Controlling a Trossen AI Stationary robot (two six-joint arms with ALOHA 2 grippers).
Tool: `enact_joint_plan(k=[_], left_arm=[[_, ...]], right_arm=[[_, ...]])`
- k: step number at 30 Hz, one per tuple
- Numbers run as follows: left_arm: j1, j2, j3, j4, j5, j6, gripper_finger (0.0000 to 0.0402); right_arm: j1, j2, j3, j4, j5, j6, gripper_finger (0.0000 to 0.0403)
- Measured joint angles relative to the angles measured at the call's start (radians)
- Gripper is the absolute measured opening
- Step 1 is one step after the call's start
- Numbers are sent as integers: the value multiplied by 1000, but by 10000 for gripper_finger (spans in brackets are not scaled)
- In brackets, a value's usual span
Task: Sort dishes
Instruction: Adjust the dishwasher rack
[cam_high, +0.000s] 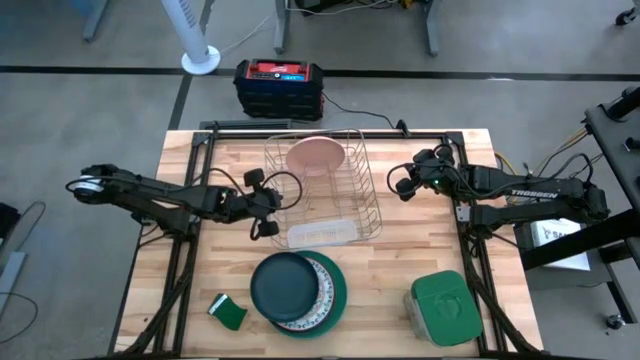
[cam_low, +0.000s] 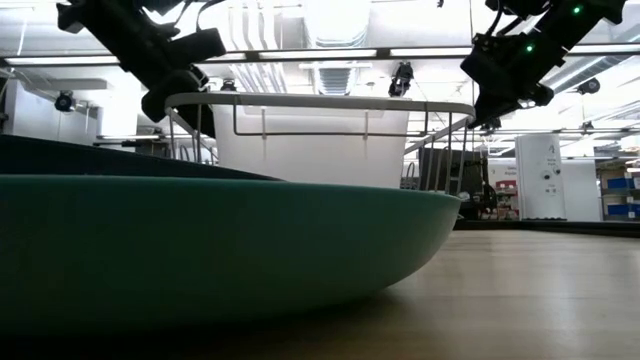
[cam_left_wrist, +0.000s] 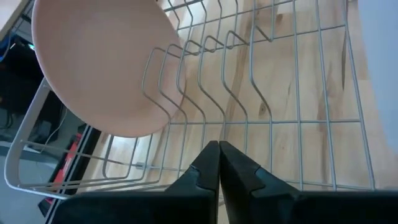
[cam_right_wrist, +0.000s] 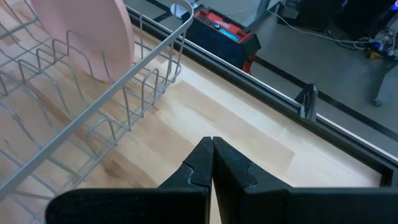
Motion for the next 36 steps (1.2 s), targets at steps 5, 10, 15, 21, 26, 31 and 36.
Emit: enact_joint_plan(k=[5, 10, 15, 21, 26, 31, 36], left_arm=[[7, 0, -5, 0, -13, 11, 0], [32, -2, -7, -2, -14, 66, 0], [67, -11, -8, -11, -16, 117, 0], [121, -37, -10, -22, -11, 185, 0], [167, -59, -12, -24, 0, 266, 0], [230, -63, -12, -15, 18, 329, 0], [309, -60, -12, 32, 106, 406, 0]], right_arm=[[0, 0, 0, -1, 0, 0, 0], [0, 0, 0, -1, 0, 0, 0], [0, 0, 0, -2, 0, -1, 0], [0, 0, 0, -2, -1, -1, 0], [0, 0, -2, -2, -1, -1, 0], [0, 0, -7, -1, -1, -1, 0], [0, 0, -14, -1, -2, 3, 0]])
